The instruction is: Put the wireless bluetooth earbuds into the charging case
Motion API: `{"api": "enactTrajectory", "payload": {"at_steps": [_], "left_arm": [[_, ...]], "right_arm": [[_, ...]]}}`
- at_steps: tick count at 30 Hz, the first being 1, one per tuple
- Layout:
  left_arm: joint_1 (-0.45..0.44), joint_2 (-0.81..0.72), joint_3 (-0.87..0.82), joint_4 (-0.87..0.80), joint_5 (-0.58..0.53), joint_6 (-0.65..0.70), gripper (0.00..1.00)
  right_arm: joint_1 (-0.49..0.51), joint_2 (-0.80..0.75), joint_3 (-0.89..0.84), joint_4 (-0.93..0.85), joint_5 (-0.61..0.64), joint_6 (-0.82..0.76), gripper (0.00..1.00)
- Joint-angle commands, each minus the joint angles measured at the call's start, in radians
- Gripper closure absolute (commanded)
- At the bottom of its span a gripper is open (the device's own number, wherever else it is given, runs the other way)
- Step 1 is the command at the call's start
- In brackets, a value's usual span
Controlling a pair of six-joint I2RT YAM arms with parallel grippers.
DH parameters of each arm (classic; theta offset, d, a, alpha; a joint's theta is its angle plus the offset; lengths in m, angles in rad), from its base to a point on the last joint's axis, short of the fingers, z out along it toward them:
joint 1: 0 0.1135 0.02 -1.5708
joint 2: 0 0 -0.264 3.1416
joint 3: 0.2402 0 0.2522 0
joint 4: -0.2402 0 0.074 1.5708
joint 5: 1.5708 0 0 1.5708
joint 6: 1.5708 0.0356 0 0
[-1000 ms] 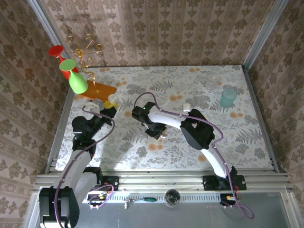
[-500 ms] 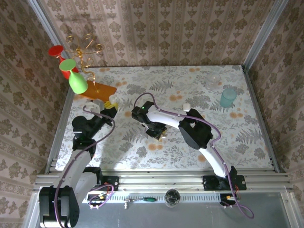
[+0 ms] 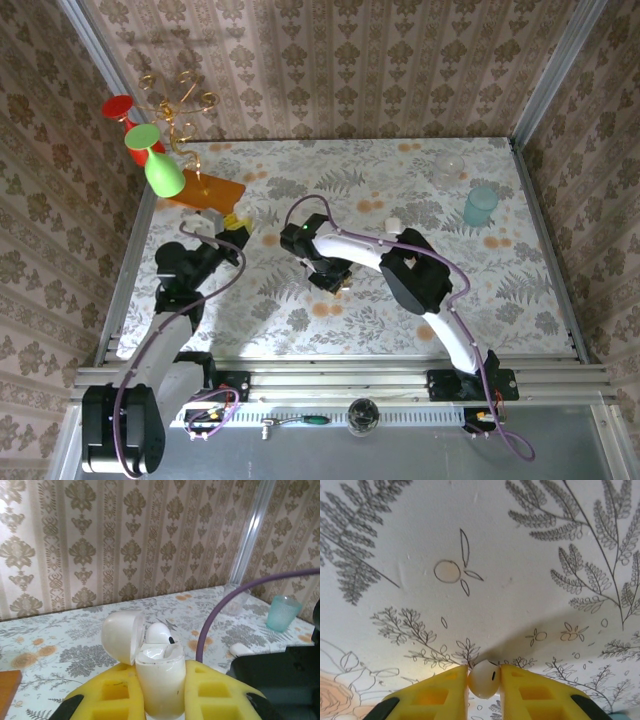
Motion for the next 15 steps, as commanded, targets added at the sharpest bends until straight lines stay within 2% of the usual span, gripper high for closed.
{"api": "enactTrajectory", "payload": {"at_steps": [1,5,9,15], "left_arm": [[-0.057,0.029,0.025,0.041,-0.025,0.084,0.93],[-0.138,0.089,0.059,0.052,-0.033,0.142,0.93],[-0.206,0.159,0.075,0.132,-0.074,0.178,0.93],[-0.301,0.31,0.079,0.383,-0.096,0.201,0.93]], "right_arm": [[-0.044,-0.134,-0.079,0.126,-0.091,0.06,0.77],[-0.105,-0.32,-0.235,0.334,-0.189,0.143,0.77],[-0.154,-0.499,-0.383,0.528,-0.233,0.217,0.78],[-0.23,-0.751,-0.625,0.913,-0.348,0.366,0.77]]}}
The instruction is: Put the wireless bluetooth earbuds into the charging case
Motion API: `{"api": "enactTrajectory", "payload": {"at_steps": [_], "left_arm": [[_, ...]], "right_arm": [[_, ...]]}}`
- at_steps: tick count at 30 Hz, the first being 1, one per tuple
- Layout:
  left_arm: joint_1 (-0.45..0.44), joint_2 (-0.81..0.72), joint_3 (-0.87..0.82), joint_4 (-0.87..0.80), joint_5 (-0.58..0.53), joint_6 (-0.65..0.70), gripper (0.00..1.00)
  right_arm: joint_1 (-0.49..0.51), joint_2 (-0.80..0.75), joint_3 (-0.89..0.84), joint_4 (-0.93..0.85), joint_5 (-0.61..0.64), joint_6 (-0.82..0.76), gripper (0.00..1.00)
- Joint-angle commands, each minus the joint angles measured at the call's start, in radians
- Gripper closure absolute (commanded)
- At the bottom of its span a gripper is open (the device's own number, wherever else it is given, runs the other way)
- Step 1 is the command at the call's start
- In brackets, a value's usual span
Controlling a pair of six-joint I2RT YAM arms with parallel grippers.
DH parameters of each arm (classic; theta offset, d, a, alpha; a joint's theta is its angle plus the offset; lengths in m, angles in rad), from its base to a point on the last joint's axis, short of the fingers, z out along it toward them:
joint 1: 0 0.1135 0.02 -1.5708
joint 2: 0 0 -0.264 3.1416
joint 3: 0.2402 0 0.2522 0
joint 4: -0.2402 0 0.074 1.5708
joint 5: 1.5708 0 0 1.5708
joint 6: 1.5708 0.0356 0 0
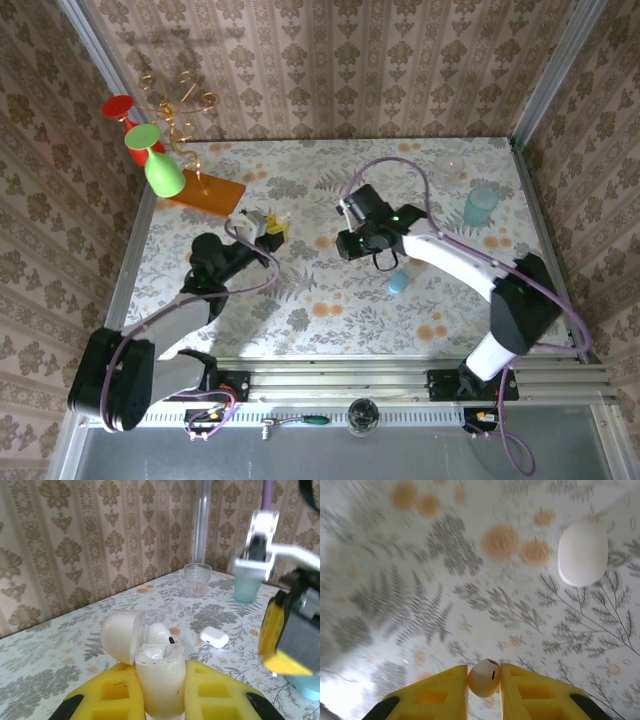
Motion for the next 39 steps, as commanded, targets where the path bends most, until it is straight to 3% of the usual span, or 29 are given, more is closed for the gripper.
{"api": "enactTrajectory", "payload": {"at_steps": [1,7,13,22,39], "left_arm": [[-0.038,0.06,0.04,0.2,-0.024,0.043,0.94],[-0.115,0.143,0.075,0.261,-0.028,0.092,0.93],[-0.169,0.213,0.105,0.284,-0.043,0.138,0.93],[-0.217,0.286,0.123,0.364,-0.051,0.165,0.93],[-0.228,0.237,0.134,0.326,-0.054,0.173,0.94]], "right_arm": [[-0.023,-0.097,-0.094,0.291,-0.088,0.123,0.77],[-0.036,-0.249,-0.235,0.563,-0.11,0.272,0.77],[-0.036,-0.3,-0.3,0.749,-0.12,0.372,0.77],[-0.035,-0.279,-0.276,0.803,-0.165,0.41,0.78],[-0.034,-0.202,-0.276,0.825,-0.195,0.435,0.78]]}}
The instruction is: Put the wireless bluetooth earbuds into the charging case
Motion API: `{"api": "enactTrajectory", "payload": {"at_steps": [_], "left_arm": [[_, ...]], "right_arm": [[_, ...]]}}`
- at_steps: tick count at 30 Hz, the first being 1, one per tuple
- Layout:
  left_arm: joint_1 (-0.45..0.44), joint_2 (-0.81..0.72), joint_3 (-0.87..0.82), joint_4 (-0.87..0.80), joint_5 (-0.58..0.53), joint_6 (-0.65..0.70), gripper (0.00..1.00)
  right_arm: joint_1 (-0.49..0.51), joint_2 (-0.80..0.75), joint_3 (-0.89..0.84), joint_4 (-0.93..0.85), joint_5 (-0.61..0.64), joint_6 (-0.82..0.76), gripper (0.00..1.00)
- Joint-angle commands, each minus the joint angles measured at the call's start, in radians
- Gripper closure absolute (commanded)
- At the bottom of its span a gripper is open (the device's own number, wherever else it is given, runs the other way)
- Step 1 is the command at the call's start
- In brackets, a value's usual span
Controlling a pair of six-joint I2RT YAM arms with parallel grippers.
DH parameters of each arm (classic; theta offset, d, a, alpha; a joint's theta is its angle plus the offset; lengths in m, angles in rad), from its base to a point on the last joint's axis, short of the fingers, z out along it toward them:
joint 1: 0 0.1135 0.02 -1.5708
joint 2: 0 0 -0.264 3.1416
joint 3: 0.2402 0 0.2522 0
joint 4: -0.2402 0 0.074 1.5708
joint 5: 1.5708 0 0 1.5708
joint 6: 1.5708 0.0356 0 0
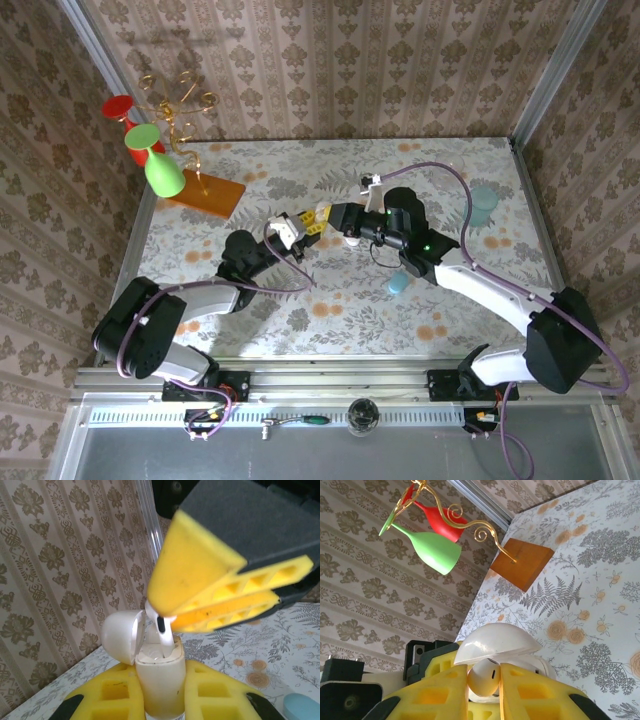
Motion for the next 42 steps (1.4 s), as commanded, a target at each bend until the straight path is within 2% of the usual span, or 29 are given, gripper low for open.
{"api": "enactTrajectory", "payload": {"at_steps": [1,7,12,26,42], "left_arm": [[-0.005,-0.031,0.022,0.025,-0.003,0.016,0.94],[-0.005,-0.039,0.021,0.028,-0.025,0.008,0.94],[-0.005,-0.038,0.021,0.024,-0.051,0.003,0.94],[-0.004,-0.021,0.027,0.026,-0.032,-0.007,0.94],[0.0,0.019,0.042,0.035,-0.022,-0.033,0.94]], "right_arm": [[-0.003,0.016,0.011,0.035,-0.01,0.011,0.78],[-0.003,0.023,0.004,0.019,0.017,0.027,0.78],[-0.003,0.022,0.03,-0.067,0.038,0.029,0.77],[-0.005,0.004,0.059,-0.079,0.017,0.019,0.57],[0.003,0.007,0.073,-0.076,-0.064,-0.059,0.52]]}}
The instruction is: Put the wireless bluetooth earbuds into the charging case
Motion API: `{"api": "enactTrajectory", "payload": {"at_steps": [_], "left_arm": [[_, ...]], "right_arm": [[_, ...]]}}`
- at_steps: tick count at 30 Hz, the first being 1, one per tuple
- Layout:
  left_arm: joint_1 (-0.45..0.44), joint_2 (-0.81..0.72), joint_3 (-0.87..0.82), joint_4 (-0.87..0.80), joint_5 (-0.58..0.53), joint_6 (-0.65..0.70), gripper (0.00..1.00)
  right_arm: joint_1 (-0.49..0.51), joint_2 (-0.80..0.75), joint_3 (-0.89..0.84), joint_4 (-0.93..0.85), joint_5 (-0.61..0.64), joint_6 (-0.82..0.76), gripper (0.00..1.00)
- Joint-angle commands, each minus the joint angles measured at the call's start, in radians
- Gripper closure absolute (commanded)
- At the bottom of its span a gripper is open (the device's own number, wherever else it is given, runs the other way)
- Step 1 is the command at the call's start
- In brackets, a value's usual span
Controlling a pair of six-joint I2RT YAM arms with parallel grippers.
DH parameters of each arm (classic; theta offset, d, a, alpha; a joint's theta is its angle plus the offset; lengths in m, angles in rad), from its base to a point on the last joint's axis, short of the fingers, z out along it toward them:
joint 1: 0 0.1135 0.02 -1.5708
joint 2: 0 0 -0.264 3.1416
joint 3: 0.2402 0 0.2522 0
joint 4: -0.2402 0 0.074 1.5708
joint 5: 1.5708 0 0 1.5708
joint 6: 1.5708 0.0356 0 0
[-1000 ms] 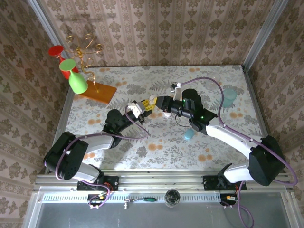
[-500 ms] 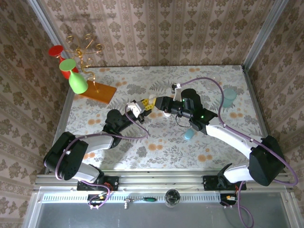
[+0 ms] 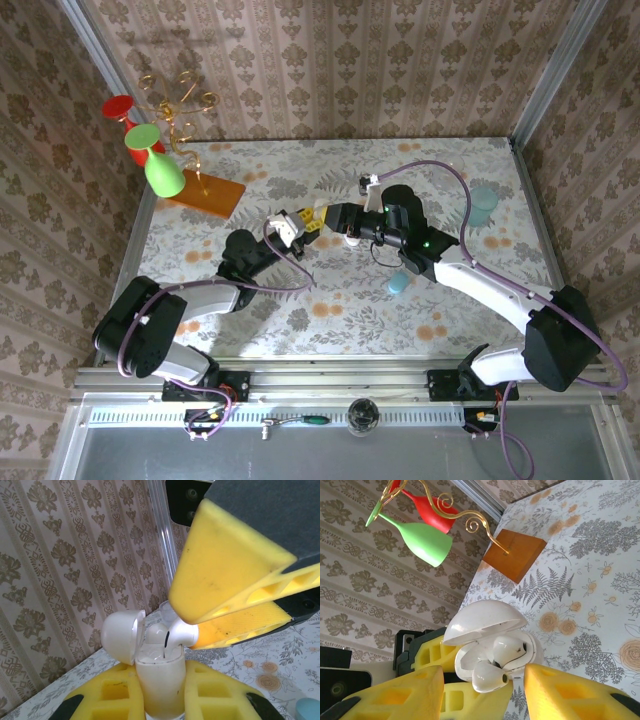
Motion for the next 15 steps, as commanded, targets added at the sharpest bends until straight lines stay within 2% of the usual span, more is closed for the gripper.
{"api": "enactTrajectory", "payload": {"at_steps": [1,15], "left_arm": [[-0.001,0.01,0.038,0.027,0.016,-0.031,0.94],[-0.001,-0.013,0.062,-0.055,0.011,-0.043,0.94]], "right_arm": [[0.006,0.0,0.048,0.001,-0.057,-0.04,0.52],[0.031,0.024,0.094,-0.035,-0.095,-0.064,0.52]]}}
